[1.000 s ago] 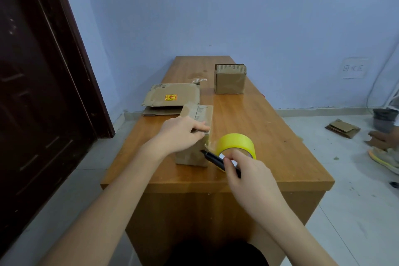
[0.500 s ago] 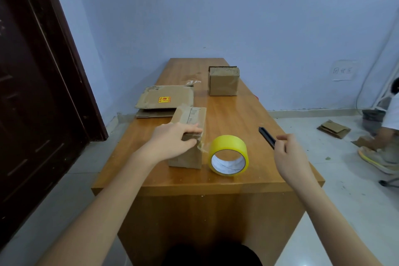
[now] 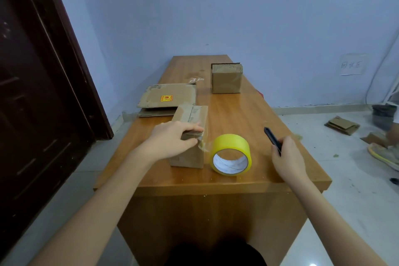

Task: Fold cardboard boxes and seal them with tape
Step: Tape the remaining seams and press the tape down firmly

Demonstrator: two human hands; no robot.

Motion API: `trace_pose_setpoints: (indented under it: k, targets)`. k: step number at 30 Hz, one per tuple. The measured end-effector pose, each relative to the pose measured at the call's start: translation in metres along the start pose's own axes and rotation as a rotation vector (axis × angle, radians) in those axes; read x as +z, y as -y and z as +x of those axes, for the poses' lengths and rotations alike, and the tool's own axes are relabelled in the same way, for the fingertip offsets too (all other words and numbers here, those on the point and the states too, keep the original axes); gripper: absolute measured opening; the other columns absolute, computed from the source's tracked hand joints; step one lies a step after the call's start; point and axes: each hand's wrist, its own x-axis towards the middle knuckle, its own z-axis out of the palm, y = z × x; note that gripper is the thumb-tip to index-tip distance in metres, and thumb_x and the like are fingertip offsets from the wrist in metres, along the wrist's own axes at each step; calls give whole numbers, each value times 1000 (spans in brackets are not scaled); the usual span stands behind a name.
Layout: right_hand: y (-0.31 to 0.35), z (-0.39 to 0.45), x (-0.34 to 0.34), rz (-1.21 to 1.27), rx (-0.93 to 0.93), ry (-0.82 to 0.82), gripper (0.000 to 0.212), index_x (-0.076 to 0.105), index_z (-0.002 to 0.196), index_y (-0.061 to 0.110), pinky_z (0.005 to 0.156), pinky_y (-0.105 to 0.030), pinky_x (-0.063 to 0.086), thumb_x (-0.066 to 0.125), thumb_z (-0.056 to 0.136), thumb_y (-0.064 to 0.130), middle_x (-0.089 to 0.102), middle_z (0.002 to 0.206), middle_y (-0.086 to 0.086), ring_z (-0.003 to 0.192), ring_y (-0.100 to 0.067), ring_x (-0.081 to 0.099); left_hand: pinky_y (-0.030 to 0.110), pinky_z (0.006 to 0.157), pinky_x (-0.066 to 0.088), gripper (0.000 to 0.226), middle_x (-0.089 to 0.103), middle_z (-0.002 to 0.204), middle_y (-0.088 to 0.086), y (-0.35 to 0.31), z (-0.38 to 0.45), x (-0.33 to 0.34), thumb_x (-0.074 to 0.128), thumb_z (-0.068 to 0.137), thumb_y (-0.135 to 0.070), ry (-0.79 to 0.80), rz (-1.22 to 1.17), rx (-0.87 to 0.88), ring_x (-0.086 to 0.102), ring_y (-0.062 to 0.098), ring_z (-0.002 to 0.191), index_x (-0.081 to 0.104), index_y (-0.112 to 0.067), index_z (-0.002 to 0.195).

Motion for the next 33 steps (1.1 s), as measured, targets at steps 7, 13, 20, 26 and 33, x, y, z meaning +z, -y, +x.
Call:
trace_pose_setpoints:
  k: [7, 13, 20, 26, 33]
  targets:
    - [-10, 2, 12, -171, 54, 7, 24, 48, 110, -3, 75, -36, 41, 47, 97, 17, 44, 114, -18, 95, -31, 49, 29, 97, 37, 37, 41, 140, -30, -1, -1, 0, 53, 94, -37, -5, 1, 9, 44, 7, 127, 51, -44, 129]
    - [-9, 4, 16, -223, 86, 0, 28, 46, 115, -5, 83, -37, 40, 44, 98, 17, 44, 118, -19, 103, -32, 47, 27, 96, 35, 37, 39, 141, -30, 1, -1, 2, 52, 94, -36, -14, 17, 19, 43, 6, 128, 50, -44, 130]
    - [-1, 4, 15, -388, 119, 26, 39, 45, 120, -7, 107, -50, 29, 44, 96, 24, 41, 132, -28, 126, -42, 37, 28, 95, 39, 37, 41, 141, -29, 5, 1, 5, 52, 94, -37, -31, 23, 41, 47, 8, 124, 50, -44, 130]
    - [86, 4, -24, -18, -238, 108, 34, 51, 124, 8, 91, -36, 39, 42, 98, 29, 49, 127, -8, 112, -27, 51, 25, 78, 41, 43, 49, 138, -19, 6, 0, 7, 49, 95, -34, -67, 70, 70, 56, 10, 105, 42, -51, 133]
    - [156, 18, -8, -399, -401, 759, 43, 67, 100, 11, 69, -31, 43, 41, 96, 44, 60, 88, -3, 81, -21, 55, 22, 82, 43, 55, 40, 146, -20, 5, -3, 19, 50, 94, -29, -196, 216, 166, 50, 7, 122, 30, -50, 140]
